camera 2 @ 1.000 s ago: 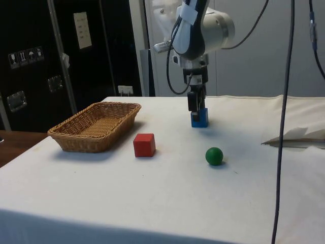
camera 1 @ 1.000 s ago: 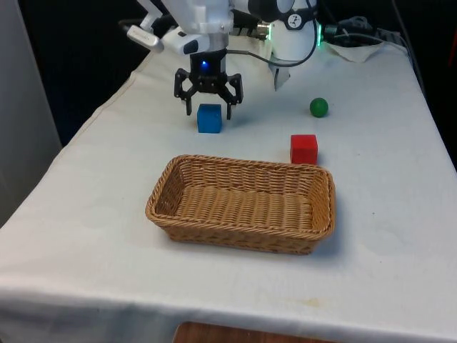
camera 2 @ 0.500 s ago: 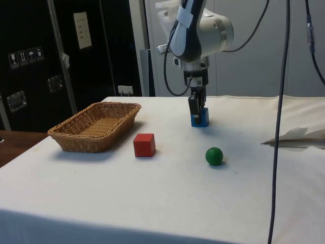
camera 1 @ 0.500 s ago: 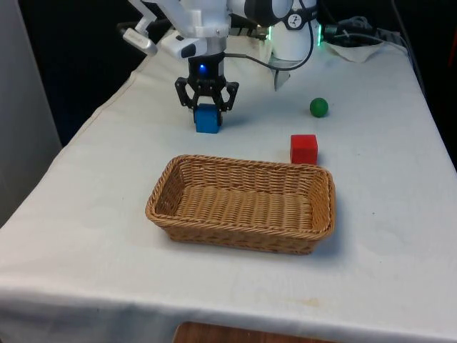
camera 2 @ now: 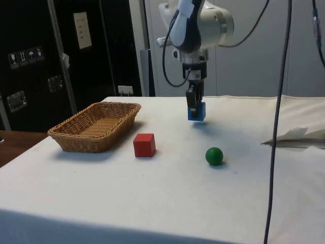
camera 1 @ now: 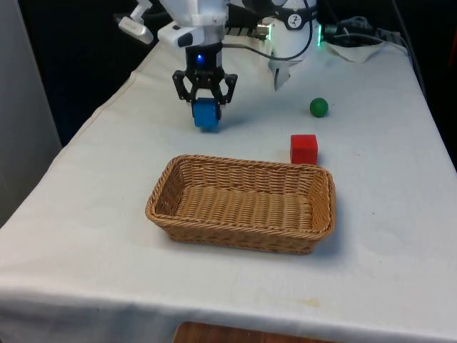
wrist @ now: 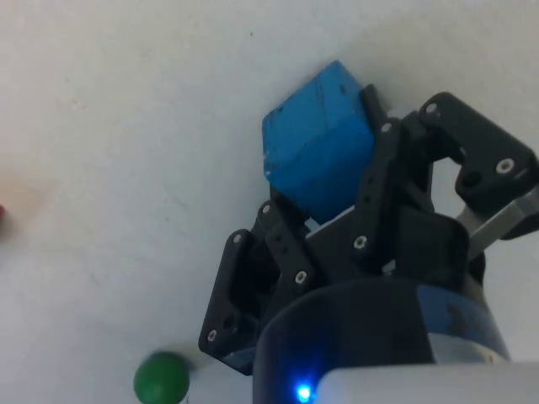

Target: Place all non-red objects into the basket.

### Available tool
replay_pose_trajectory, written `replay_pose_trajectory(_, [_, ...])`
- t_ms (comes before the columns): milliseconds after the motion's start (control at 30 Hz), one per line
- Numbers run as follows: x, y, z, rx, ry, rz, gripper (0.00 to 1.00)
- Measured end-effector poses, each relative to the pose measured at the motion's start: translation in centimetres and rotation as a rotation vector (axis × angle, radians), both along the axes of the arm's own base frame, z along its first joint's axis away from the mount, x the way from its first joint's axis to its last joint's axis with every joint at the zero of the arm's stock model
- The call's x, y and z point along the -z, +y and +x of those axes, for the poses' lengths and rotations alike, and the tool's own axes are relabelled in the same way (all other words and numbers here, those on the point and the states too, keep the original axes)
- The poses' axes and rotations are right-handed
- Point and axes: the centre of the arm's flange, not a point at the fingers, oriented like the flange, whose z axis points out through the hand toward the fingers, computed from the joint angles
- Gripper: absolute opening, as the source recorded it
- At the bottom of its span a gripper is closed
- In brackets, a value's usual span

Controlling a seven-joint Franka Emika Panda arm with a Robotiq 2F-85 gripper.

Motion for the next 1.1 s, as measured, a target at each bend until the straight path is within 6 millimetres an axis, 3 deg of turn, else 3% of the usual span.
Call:
replay_pose_trajectory(500, [-3.9,0.2,1.0,-0.008,-0.044,0.034,0.02])
replay_pose_trajectory(767, [-6.7,0.8,3.3,-0.014,-0.042,0.049,0.02])
replay_pose_trajectory(1100, [-8.0,1.3,5.2,-0.02,-0.017,0.043,0.02])
